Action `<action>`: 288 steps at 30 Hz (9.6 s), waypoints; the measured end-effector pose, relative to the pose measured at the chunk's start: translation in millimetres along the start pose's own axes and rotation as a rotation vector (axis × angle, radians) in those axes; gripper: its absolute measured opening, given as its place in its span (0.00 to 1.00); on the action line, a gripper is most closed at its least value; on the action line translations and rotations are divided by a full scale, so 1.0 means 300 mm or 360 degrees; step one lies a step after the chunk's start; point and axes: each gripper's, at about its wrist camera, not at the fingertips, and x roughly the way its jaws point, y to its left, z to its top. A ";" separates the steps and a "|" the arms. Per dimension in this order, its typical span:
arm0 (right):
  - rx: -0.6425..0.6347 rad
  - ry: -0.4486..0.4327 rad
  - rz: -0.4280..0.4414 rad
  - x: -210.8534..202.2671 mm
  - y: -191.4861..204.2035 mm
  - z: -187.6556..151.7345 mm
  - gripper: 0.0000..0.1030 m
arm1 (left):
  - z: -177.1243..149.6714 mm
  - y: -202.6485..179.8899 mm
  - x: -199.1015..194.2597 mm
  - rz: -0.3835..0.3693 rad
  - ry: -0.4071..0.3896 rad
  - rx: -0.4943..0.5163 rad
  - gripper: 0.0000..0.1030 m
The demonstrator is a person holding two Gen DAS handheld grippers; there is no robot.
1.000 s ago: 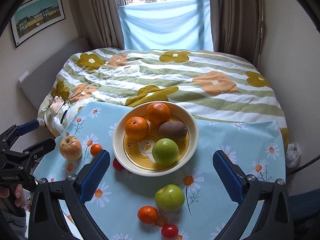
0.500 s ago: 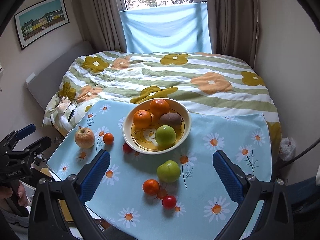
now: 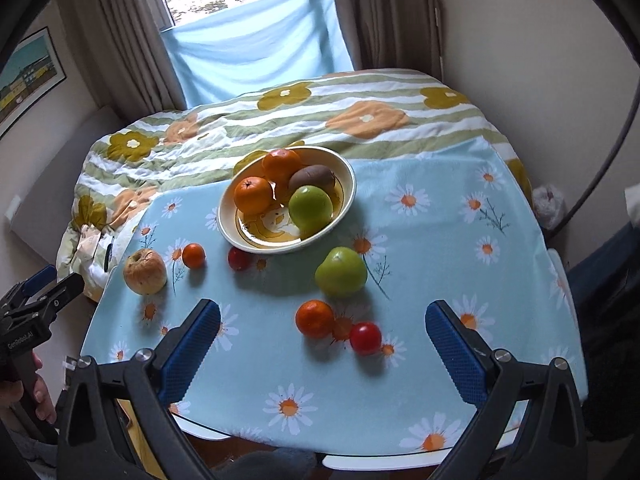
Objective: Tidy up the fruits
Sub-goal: 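Pull both tools back from the bowl, then close the left gripper on the large cracked apple while the right grips a tangerine, then carry the apple into the bowl and open the left gripper while the right carries the tangerine, then lower the tangerine into the bowl and open the right gripper, then pull both tools back from the bowl toward the red tomatoes, then close the left gripper on a red tomato while the right grips another tomato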
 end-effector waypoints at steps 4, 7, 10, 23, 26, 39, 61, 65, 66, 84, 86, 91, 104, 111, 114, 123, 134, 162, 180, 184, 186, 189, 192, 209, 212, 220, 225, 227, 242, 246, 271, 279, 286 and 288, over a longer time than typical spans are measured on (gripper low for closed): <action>0.0122 0.0040 -0.0071 0.066 0.041 -0.059 1.00 | -0.010 0.047 0.092 -0.0044 0.0066 0.0056 1.00; 0.0167 0.0066 -0.0108 0.115 0.074 -0.095 0.99 | -0.015 0.073 0.156 -0.0073 0.0104 0.0113 1.00; 0.0185 0.0080 -0.0157 0.161 0.103 -0.119 0.97 | -0.015 0.094 0.219 -0.0098 0.0140 0.0161 1.00; 0.0323 0.0153 -0.0229 0.323 0.132 -0.157 0.84 | -0.006 0.120 0.438 -0.0182 0.0253 0.0221 1.00; 0.0333 0.0156 -0.0253 0.346 0.130 -0.146 0.84 | -0.009 0.125 0.473 -0.0192 0.0306 0.0215 0.88; 0.0336 0.0187 -0.0276 0.390 0.119 -0.117 0.67 | -0.021 0.136 0.512 -0.0166 0.0353 0.0207 0.79; 0.0195 0.0162 -0.0332 0.390 0.098 -0.079 0.35 | -0.072 0.120 0.446 -0.0123 0.0337 0.0133 0.78; 0.0149 0.0145 -0.0277 0.366 0.107 -0.067 0.35 | -0.067 0.104 0.402 -0.0110 0.0304 0.0109 0.78; 0.0135 0.0140 -0.0265 0.359 0.109 -0.063 0.35 | -0.063 0.098 0.391 -0.0105 0.0296 0.0102 0.78; -0.0115 0.0027 -0.0042 0.177 0.019 0.073 0.35 | 0.061 -0.116 0.150 -0.0048 0.0094 0.0002 0.78; -0.0148 0.0018 -0.0021 0.157 0.001 0.092 0.35 | 0.083 -0.155 0.130 -0.0047 0.0065 -0.0007 0.78; -0.0240 0.0001 0.0057 0.110 -0.039 0.150 0.35 | 0.132 -0.256 0.098 -0.0046 -0.0001 -0.0020 0.78; -0.0366 -0.0030 0.0208 0.113 -0.084 0.277 0.35 | 0.235 -0.441 0.199 -0.0088 -0.0032 0.0084 0.78; -0.0295 -0.0016 0.0183 0.172 -0.082 0.316 0.35 | 0.261 -0.473 0.360 -0.0156 0.0061 0.0170 0.78; -0.0263 -0.0005 0.0161 0.202 -0.085 0.329 0.35 | 0.260 -0.481 0.440 -0.0188 0.0116 0.0205 0.78; -0.0163 0.0029 0.0088 0.275 -0.114 0.347 0.35 | 0.247 -0.498 0.589 -0.0220 0.0213 0.0302 0.78; -0.0129 0.0033 0.0063 0.303 -0.126 0.364 0.35 | 0.242 -0.507 0.610 -0.0218 0.0225 0.0389 0.87; -0.0238 0.0084 0.0190 0.430 -0.044 0.451 0.35 | 0.232 -0.200 0.354 -0.0040 0.0132 0.0006 1.00; -0.0208 0.0151 0.0169 0.550 -0.054 0.429 0.43 | 0.163 -0.151 0.367 -0.0015 0.0169 -0.0072 1.00; -0.0198 0.0107 0.0207 0.528 -0.057 0.429 0.90 | 0.157 -0.157 0.355 -0.0015 0.0163 -0.0077 1.00; -0.0210 0.0089 0.0212 0.513 -0.056 0.426 0.91 | 0.155 -0.162 0.348 -0.0010 0.0160 -0.0075 1.00; -0.0231 0.0051 0.0200 0.487 -0.054 0.420 0.91 | 0.152 -0.167 0.332 -0.0011 0.0153 -0.0084 1.00; -0.0245 0.0021 0.0188 0.453 -0.058 0.417 0.91 | 0.149 -0.175 0.307 -0.0018 0.0138 -0.0100 1.00; -0.0372 -0.0083 0.0220 0.168 -0.072 0.359 0.92 | 0.110 -0.267 0.050 0.0050 -0.0040 -0.0095 1.00; -0.0405 -0.0094 0.0225 0.113 -0.082 0.333 1.00 | 0.096 -0.293 0.013 0.0065 -0.0048 -0.0092 1.00; -0.0383 -0.0074 0.0196 0.021 -0.124 0.252 1.00 | 0.065 -0.319 -0.025 0.0045 -0.0033 0.0002 1.00; -0.0268 -0.0040 0.0048 -0.011 -0.146 0.179 1.00 | 0.065 -0.308 0.004 -0.0038 0.0000 0.0075 1.00; -0.0203 -0.0028 -0.0003 -0.019 -0.152 0.144 1.00 | 0.071 -0.304 0.029 -0.0081 0.0022 0.0121 1.00; 0.0149 0.0154 -0.0224 0.120 -0.127 -0.068 1.00 | 0.076 -0.274 0.294 -0.0364 0.0182 0.0379 1.00; 0.0221 0.0195 -0.0219 0.176 -0.122 -0.105 1.00 | 0.067 -0.283 0.379 -0.0370 0.0214 0.0461 0.93; 0.0253 0.0202 -0.0366 0.298 -0.081 -0.170 0.73 | 0.052 -0.381 0.634 -0.0472 0.0355 0.0661 0.45; 0.0227 0.0219 -0.0375 0.311 -0.082 -0.172 0.60 | 0.048 -0.379 0.634 -0.0473 0.0335 0.0646 0.38; 0.0201 0.0216 -0.0384 0.320 -0.079 -0.174 0.52 | 0.039 -0.362 0.619 -0.0473 0.0352 0.0625 0.38; 0.0190 0.0213 -0.0387 0.321 -0.081 -0.170 0.47 | 0.031 -0.357 0.612 -0.0465 0.0357 0.0619 0.38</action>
